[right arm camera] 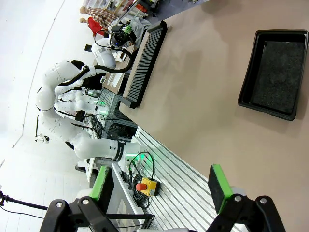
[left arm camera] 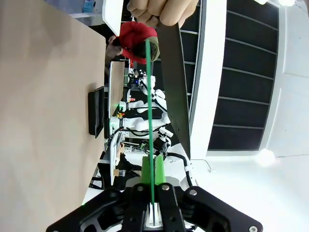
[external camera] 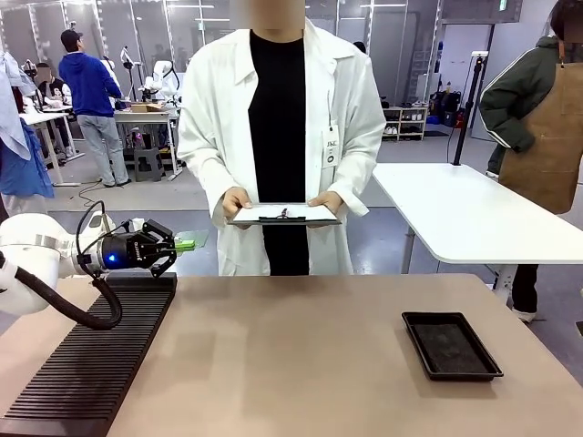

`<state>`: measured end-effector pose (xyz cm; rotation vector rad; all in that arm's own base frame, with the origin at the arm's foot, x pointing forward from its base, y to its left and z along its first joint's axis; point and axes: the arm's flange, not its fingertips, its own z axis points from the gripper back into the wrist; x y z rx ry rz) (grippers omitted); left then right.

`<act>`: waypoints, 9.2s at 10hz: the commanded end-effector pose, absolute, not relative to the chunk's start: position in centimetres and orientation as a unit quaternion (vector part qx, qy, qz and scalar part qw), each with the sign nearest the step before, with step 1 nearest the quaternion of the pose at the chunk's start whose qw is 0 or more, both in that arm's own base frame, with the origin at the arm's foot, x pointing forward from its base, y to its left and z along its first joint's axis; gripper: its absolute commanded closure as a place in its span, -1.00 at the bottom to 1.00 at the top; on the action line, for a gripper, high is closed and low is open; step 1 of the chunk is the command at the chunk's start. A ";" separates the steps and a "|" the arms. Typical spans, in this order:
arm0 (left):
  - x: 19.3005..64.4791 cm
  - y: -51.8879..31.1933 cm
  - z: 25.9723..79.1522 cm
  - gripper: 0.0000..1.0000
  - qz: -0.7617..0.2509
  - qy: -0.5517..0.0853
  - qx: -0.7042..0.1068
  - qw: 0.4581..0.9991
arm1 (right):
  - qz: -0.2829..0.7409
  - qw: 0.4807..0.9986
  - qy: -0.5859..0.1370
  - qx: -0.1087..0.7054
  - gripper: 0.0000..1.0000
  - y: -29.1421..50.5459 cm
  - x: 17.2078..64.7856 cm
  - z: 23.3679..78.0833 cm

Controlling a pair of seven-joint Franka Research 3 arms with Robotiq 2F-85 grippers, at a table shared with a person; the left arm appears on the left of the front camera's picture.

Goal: Inspect the PCB.
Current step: Pick up the Blank PCB and present it to the human, then release the Blank PCB you were holding, then pick up the Blank PCB that the human is holding.

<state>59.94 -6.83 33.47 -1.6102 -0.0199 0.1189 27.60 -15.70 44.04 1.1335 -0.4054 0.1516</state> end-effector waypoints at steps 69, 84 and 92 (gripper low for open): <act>33.5 12.0 38.8 -1.00 -0.053 -0.090 -0.681 0.725 | 0.075 0.818 -0.194 0.536 -1.00 -15.8 27.6 44.1; 31.9 13.9 37.7 -1.00 -0.029 -0.099 -0.685 0.721 | 0.075 0.818 -0.194 0.536 -1.00 -15.8 27.6 44.1; 31.9 13.9 37.7 -1.00 -0.029 -0.099 -0.685 0.721 | 0.075 0.818 -0.194 0.536 -1.00 -15.8 27.6 44.1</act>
